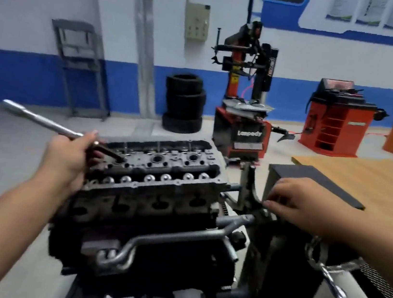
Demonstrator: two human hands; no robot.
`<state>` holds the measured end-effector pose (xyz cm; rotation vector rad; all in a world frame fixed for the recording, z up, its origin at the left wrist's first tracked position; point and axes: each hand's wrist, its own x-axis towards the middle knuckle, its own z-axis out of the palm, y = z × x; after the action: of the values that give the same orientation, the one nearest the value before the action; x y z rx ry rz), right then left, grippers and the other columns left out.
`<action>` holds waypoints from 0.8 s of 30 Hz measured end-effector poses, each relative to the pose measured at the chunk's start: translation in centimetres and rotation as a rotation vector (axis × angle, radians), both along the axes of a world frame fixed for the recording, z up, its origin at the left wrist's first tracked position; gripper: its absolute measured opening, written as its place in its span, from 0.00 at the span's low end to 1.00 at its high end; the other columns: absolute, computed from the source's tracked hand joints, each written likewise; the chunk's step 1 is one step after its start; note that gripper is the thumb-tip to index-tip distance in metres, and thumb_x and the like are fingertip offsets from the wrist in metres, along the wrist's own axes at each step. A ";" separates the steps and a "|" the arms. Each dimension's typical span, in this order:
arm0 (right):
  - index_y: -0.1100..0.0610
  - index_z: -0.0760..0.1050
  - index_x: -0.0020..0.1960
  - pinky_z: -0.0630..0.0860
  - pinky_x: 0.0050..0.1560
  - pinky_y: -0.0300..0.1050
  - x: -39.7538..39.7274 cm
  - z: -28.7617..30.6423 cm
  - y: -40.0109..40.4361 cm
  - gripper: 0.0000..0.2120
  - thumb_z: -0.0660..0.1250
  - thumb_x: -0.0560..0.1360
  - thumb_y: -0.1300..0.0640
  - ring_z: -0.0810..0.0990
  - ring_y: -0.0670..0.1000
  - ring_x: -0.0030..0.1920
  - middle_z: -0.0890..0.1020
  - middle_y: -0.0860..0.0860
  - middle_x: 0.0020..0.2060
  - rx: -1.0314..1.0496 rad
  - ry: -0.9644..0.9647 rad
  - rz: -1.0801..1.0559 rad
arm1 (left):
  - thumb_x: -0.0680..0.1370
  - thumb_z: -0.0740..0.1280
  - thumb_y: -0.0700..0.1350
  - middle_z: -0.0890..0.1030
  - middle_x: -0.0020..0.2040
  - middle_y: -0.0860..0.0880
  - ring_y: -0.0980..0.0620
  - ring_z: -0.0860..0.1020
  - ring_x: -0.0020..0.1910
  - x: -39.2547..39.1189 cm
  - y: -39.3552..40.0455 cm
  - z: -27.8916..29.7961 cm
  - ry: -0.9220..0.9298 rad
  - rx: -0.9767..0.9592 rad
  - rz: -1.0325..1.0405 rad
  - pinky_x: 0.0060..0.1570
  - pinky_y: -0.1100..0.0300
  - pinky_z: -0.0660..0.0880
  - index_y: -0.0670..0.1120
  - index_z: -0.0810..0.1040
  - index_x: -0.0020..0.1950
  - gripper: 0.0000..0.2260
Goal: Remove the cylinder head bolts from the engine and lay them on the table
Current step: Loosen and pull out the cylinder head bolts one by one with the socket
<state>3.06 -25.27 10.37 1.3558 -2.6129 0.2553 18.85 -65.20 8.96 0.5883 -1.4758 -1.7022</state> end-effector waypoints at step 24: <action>0.43 0.78 0.41 0.76 0.37 0.40 9.7 6.1 -24.0 0.10 0.66 0.77 0.40 0.79 0.43 0.37 0.82 0.44 0.35 -0.297 -0.182 0.429 | 0.80 0.71 0.49 0.84 0.39 0.48 0.59 0.81 0.28 3.9 -2.3 1.5 -0.477 -0.694 0.086 0.33 0.61 0.76 0.49 0.77 0.48 0.06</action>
<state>12.79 -49.26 16.51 1.8301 -2.2594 0.8260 22.79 -67.49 10.43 0.6747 -2.1917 -0.9035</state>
